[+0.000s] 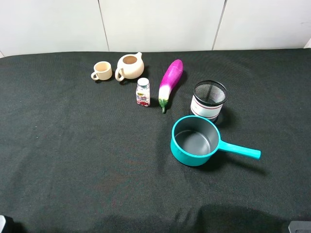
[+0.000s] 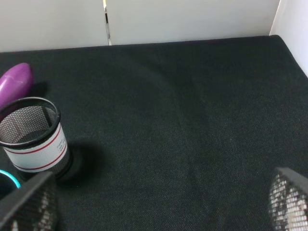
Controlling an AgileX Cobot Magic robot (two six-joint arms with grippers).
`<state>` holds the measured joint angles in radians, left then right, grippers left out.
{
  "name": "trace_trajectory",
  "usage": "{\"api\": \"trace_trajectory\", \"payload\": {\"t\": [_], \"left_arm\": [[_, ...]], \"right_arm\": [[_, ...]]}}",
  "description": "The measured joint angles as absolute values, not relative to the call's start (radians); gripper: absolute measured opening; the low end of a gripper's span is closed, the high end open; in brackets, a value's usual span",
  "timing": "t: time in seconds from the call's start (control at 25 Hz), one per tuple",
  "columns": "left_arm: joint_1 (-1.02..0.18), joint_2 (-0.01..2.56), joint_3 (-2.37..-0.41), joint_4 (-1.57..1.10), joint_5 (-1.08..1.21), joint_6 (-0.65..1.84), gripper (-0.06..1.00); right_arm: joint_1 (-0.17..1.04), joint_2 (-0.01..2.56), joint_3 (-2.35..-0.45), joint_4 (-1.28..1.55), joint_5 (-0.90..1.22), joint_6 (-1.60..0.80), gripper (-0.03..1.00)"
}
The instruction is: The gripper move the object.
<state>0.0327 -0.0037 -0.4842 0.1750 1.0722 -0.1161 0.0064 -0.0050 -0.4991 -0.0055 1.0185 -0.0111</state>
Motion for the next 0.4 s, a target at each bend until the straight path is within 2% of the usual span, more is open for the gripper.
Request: {"api": "trace_trajectory", "payload": {"t": [0.4], "left_arm": [[0.033,-0.004,-0.484,0.175,1.072,-0.116,0.71]], "right_arm": [[0.006,-0.005,-0.499,-0.005,1.019,-0.011,0.66]]}}
